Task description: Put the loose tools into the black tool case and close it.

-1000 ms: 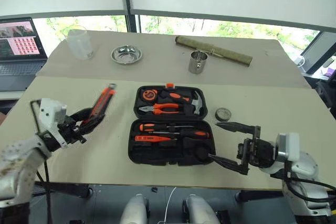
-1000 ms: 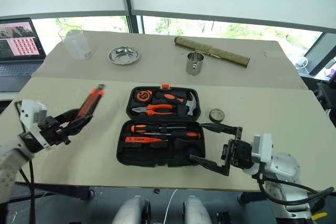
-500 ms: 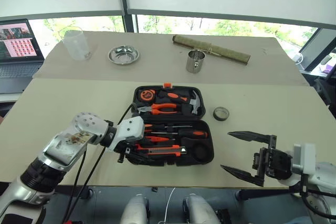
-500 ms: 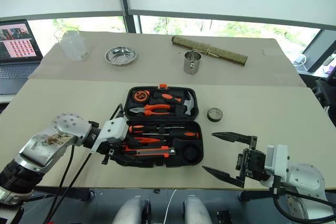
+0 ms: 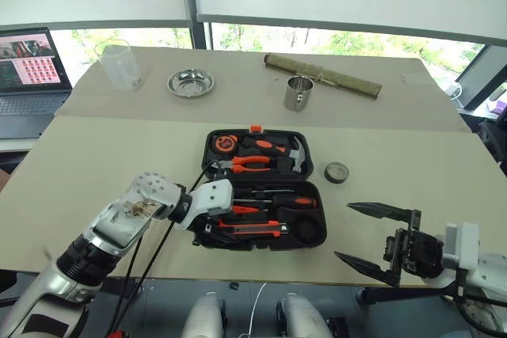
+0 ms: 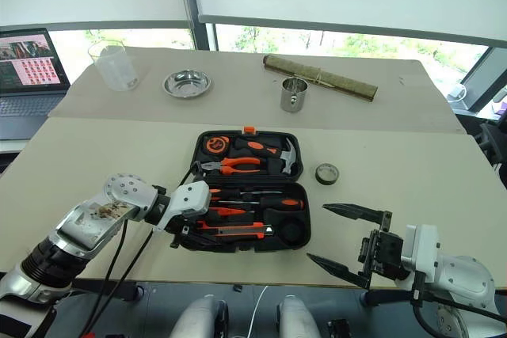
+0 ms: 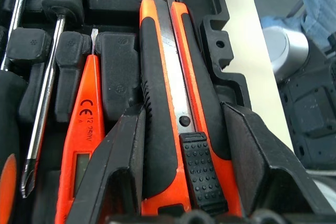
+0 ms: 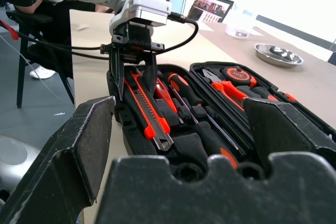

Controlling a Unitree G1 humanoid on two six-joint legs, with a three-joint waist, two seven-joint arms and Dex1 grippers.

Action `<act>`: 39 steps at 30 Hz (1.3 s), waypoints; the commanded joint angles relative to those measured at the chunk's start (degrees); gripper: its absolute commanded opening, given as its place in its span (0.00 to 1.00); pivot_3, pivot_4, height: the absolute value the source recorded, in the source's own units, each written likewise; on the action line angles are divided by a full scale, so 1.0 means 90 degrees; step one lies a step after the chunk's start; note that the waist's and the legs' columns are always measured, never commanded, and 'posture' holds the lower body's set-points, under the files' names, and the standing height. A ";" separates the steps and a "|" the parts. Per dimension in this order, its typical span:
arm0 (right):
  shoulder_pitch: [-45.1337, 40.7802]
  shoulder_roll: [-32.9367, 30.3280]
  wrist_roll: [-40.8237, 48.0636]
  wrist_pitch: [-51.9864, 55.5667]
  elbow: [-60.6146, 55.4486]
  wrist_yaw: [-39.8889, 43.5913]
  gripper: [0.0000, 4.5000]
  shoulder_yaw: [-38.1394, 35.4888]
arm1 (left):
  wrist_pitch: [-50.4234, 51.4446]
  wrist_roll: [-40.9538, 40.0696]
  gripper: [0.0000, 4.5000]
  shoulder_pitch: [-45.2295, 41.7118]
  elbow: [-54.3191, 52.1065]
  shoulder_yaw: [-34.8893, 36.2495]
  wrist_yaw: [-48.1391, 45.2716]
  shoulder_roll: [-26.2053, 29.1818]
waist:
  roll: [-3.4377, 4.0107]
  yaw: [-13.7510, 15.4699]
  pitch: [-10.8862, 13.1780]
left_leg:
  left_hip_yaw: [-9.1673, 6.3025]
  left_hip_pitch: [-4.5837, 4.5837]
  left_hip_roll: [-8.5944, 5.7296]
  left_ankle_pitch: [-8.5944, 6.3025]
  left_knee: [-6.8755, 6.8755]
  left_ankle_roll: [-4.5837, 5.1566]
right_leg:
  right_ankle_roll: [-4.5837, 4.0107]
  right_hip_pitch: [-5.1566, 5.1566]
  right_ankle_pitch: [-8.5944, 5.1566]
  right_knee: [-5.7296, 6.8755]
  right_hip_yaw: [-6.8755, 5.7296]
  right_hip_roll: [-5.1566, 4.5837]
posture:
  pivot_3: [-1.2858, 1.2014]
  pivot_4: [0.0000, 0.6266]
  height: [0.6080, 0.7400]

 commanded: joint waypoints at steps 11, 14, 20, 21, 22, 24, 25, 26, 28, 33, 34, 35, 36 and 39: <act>-0.0165 0.0110 -0.0015 -0.0128 0.0014 -0.0013 1.00 0.0010 | -0.0855 -0.0938 0.56 0.0151 0.0269 0.1269 0.0091 -0.0622 | 0.0001 0.0053 0.0000 | -0.0006 -0.0009 0.0004 -0.0003 0.0027 0.0005 | 0.0000 0.0002 0.0001 0.0008 -0.0007 -0.0001 | 0.52 0.24 1.00; -0.0244 0.0163 -0.0058 -0.0119 0.0035 -0.0043 1.00 0.0091 | -0.1071 -0.0796 0.31 0.0215 0.0358 0.1116 0.0092 -0.0721 | 0.0001 0.0049 0.0000 | -0.0005 -0.0007 0.0003 -0.0003 0.0027 0.0005 | 0.0001 0.0003 0.0001 0.0008 -0.0006 0.0000 | 0.52 0.24 1.00; -0.0369 0.0227 -0.0111 -0.0104 0.0118 -0.0020 1.00 0.0147 | -0.1607 -0.0412 0.02 0.0485 0.0648 0.0708 0.0013 -0.0901 | 0.0001 0.0048 0.0000 | -0.0004 -0.0006 0.0003 -0.0003 0.0028 0.0005 | 0.0000 0.0004 0.0001 0.0009 -0.0005 0.0002 | 0.52 0.24 1.00; -0.0378 0.0234 -0.0110 -0.0108 0.0135 -0.0014 1.00 0.0154 | -0.1608 -0.0353 0.02 0.0479 0.0789 0.0675 0.0094 -0.0983 | 0.0001 0.0051 0.0000 | -0.0005 -0.0007 0.0003 -0.0003 0.0029 0.0005 | 0.0000 0.0004 0.0001 0.0009 -0.0005 0.0002 | 0.52 0.24 1.00; -0.0386 0.0239 -0.0111 -0.0110 0.0151 -0.0008 1.00 0.0164 | -0.1634 -0.0228 0.02 0.0445 0.0953 0.0628 0.0204 -0.1045 | 0.0001 0.0053 0.0000 | -0.0004 -0.0007 0.0003 -0.0003 0.0030 0.0005 | 0.0000 0.0004 0.0001 0.0009 -0.0005 0.0002 | 0.52 0.24 1.00; -0.0399 0.0236 -0.0115 -0.0112 0.0165 0.0009 1.00 0.0187 | -0.1856 0.0054 0.02 0.0380 0.1190 0.0386 0.0039 -0.1004 | 0.0000 0.0067 0.0000 | -0.0004 -0.0006 0.0002 -0.0003 0.0035 0.0005 | 0.0002 0.0007 0.0002 0.0009 -0.0005 0.0001 | 0.52 0.24 1.00; -0.0403 0.0238 -0.0115 -0.0112 0.0166 0.0001 1.00 0.0192 | -0.1869 0.0170 0.02 0.0360 0.1275 0.0312 0.0079 -0.1009 | 0.0001 0.0076 -0.0001 | -0.0005 -0.0007 0.0002 -0.0003 0.0036 0.0005 | 0.0002 0.0008 0.0002 0.0009 -0.0006 0.0001 | 0.52 0.24 1.00; -0.0410 0.0235 -0.0116 -0.0115 0.0173 -0.0001 1.00 0.0197 | -0.1819 0.0195 0.02 0.0342 0.1324 0.0269 0.0090 -0.1033 | 0.0005 0.0080 -0.0003 | -0.0006 -0.0003 0.0001 -0.0003 0.0037 0.0005 | 0.0003 0.0013 0.0002 0.0009 -0.0006 0.0001 | 0.52 0.24 1.00; -0.0411 0.0235 -0.0132 -0.0116 0.0168 -0.0033 1.00 0.0201 | -0.1701 0.0321 0.02 0.0344 0.1436 0.0134 0.0205 -0.1104 | 0.0010 0.0081 -0.0007 | -0.0003 0.0002 -0.0001 -0.0003 0.0037 0.0005 | 0.0004 0.0018 0.0003 0.0009 -0.0004 -0.0001 | 0.52 0.24 1.00; -0.0387 0.0207 -0.0207 -0.0090 0.0133 -0.0105 1.00 0.0175 | -0.1935 0.0724 0.02 0.0518 0.1542 -0.0314 0.0114 -0.1075 | 0.0012 0.0078 -0.0011 | -0.0005 0.0034 0.0000 -0.0004 0.0037 0.0006 | 0.0005 0.0055 0.0002 0.0005 -0.0006 0.0000 | 0.52 0.24 1.00; -0.0397 0.0195 -0.0226 -0.0081 0.0133 -0.0129 1.00 0.0157 | -0.1890 0.0852 0.02 0.0541 0.1593 -0.0418 0.0166 -0.1082 | 0.0017 0.0080 -0.0015 | -0.0005 0.0039 0.0001 -0.0005 0.0037 0.0007 | 0.0005 0.0060 0.0002 0.0004 -0.0006 0.0000 | 0.52 0.24 1.00; -0.0408 0.0187 -0.0250 -0.0080 0.0137 -0.0155 1.00 0.0142 | -0.1725 0.0992 0.02 0.0555 0.1673 -0.0514 0.0281 -0.1104 | 0.0024 0.0082 -0.0023 | -0.0005 0.0046 0.0001 -0.0007 0.0037 0.0010 | 0.0005 0.0070 0.0002 0.0002 -0.0006 -0.0001 | 0.52 0.24 1.00; -0.0416 0.0182 -0.0268 -0.0081 0.0140 -0.0182 1.00 0.0132 | -0.1765 0.1107 0.02 0.0567 0.1784 -0.0548 0.0401 -0.1156 | 0.0032 0.0086 -0.0033 | -0.0005 0.0052 0.0001 -0.0010 0.0037 0.0014 | 0.0007 0.0079 0.0001 -0.0003 -0.0007 -0.0001 | 0.52 0.24 1.00; -0.0464 0.0172 -0.0321 -0.0111 0.0167 -0.0261 1.00 0.0106 | -0.2147 0.1060 0.02 0.0642 0.1947 -0.0394 0.0513 -0.1304 | 0.0064 0.0103 -0.0079 | -0.0004 0.0069 -0.0009 -0.0013 0.0037 0.0018 | 0.0015 0.0099 -0.0004 -0.0008 -0.0008 -0.0013 | 0.52 0.24 1.00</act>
